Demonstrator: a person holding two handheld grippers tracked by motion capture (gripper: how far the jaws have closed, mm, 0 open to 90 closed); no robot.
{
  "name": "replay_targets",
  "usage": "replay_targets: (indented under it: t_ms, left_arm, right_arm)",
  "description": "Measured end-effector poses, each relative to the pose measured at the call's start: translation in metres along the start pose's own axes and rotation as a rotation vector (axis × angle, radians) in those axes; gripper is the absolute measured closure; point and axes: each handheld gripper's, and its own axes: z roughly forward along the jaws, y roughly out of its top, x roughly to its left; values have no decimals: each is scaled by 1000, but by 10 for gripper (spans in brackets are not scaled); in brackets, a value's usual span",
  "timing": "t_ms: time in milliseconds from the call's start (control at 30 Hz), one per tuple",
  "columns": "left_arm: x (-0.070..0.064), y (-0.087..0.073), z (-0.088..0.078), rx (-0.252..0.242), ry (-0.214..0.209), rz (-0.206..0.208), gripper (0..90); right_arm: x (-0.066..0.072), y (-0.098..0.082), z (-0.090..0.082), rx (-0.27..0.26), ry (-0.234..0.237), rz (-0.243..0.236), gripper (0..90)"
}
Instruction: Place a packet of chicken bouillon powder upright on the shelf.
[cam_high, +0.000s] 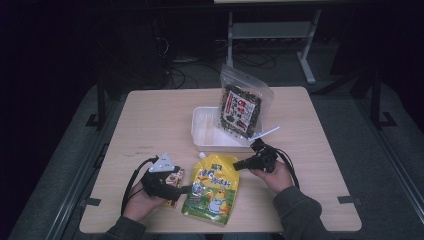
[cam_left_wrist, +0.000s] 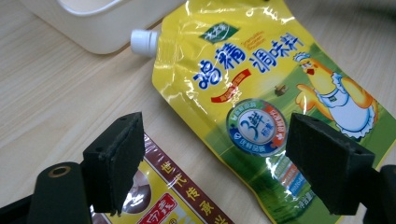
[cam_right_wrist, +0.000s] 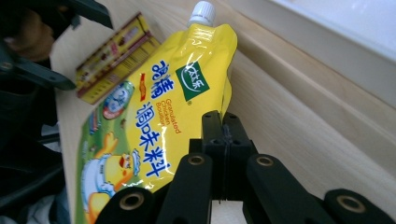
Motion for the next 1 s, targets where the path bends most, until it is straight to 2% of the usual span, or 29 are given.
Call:
replay_targets:
  t_ms: [267,433,533,833,1000]
  left_arm:
    - [-1,0,3,-7,-35,-16,173]
    - [-1,0,5,-20,-73,-39,171]
    - [1,-1,7,-17,-81,-49,172]
    - [6,-3,15,-33,-186,-118,195]
    - [5,-3,19,-31,-241,-123,222]
  right_arm:
    - [20,7,-22,-51,7,-50,900]
    - [31,13,-30,-75,13,-85,900]
    - [37,15,-34,-91,22,-103,900]
    - [47,17,-44,-137,46,-135,900]
    - [52,19,-49,-161,53,-150,900]
